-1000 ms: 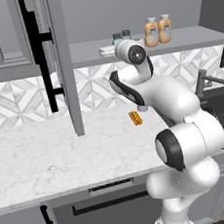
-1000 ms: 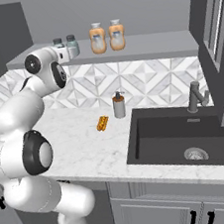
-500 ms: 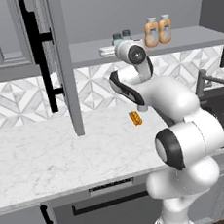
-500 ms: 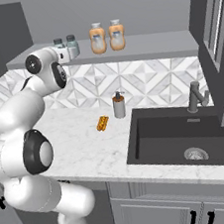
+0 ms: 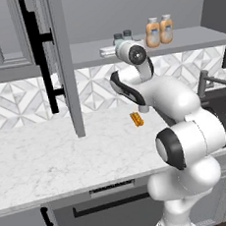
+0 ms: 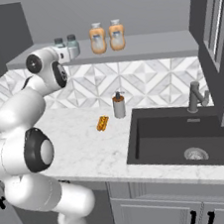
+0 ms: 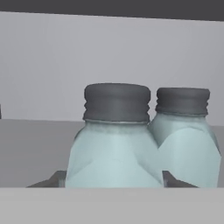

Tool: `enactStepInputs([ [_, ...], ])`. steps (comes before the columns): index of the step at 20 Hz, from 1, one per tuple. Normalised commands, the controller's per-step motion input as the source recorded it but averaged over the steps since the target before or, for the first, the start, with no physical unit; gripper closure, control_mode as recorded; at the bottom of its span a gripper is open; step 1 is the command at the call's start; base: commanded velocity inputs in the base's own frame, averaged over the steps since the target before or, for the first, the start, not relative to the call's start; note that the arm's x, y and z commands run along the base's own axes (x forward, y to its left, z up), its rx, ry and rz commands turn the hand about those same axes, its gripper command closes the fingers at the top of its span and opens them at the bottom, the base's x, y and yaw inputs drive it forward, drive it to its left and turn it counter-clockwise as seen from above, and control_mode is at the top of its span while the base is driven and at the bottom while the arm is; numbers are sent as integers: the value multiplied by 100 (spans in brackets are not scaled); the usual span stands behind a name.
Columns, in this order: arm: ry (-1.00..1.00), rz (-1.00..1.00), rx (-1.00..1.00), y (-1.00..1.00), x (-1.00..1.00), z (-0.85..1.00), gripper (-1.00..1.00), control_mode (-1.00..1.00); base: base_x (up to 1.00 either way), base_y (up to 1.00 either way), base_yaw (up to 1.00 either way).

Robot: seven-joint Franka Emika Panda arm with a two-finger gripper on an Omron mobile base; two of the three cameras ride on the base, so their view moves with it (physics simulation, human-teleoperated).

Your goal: Put the shaker and condiment bottle from the counter next to their counterparts in the cabinet.

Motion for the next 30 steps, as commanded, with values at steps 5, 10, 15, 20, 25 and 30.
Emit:
enactStepInputs([
  [5,0,0,0,0,6,-25,-100,-100,0,0,0],
  [10,0,0,0,0,0,-19,-100,-100,0,0,0],
  [15,0,0,0,2,-18,-7,-100,-100,0,0,0],
  [20,0,0,0,0,-27,0,-100,-100,0,0,0],
  [25,0,0,0,0,-43,0,-100,-100,0,0,0],
  [30,0,0,0,0,-75,8,-100,-100,0,0,0],
])
